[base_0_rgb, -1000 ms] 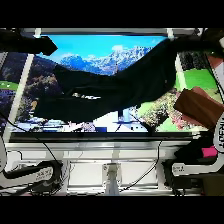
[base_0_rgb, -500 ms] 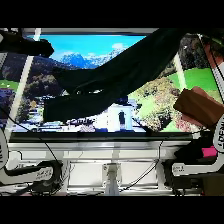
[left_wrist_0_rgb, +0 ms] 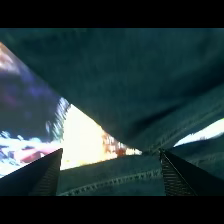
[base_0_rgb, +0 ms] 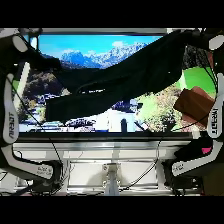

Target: Fold the clothes and pants, and hang the long-sleeved shirts on hangers.

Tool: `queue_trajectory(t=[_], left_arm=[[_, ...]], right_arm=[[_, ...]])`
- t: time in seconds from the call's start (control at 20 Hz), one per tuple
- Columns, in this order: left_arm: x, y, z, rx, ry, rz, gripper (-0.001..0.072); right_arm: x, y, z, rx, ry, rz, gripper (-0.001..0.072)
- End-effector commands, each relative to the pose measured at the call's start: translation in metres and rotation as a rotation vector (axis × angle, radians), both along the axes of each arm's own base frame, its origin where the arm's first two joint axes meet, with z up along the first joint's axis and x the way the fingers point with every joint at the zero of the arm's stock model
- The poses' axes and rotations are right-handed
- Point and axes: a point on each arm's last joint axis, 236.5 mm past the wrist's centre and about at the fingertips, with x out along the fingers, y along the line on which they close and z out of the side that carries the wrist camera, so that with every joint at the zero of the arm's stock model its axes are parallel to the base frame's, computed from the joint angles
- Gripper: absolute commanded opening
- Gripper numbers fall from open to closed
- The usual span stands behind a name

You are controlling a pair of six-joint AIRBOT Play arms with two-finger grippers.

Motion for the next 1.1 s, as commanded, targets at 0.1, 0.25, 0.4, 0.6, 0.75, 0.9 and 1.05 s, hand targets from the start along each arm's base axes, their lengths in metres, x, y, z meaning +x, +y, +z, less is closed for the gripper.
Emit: queue_trajectory(t=[0.1,0.25,0.4,0.6,0.75,0.9,1.05], left_arm=[[0.019,0.007,-0.056,-0.002,0.049,0.026,0.0698],[0.024,0.039,-0.080,-0.039,0.083,0.186,0.0699],[0.025,0.053,-0.108,-0.132,0.142,0.325,0.0698],[0.050,0.019,-0.125,-0.315,0.108,0.351,0.0584],[0.057,0.007,-0.140,-0.314,0.097,0.342,0.0508],[0.055,0.003,-0.151,-0.312,0.116,0.339,0.0384],[0.058,0.004,-0.150,-0.312,0.104,0.342,0.0168]], right_arm=[[0.002,-0.003,-0.016,-0.012,0.032,-0.003,0.0043],[0.002,-0.003,-0.016,-0.031,0.031,0.004,0.0044],[0.002,-0.003,-0.016,-0.031,0.031,0.004,0.0044],[0.002,-0.003,-0.016,-0.031,0.031,0.004,0.0044],[0.002,-0.003,-0.017,-0.030,0.035,0.006,0.0043],[0.001,-0.003,-0.017,-0.029,0.036,0.006,0.0044],[0.001,-0.003,-0.017,-0.028,0.038,0.007,0.0044]])
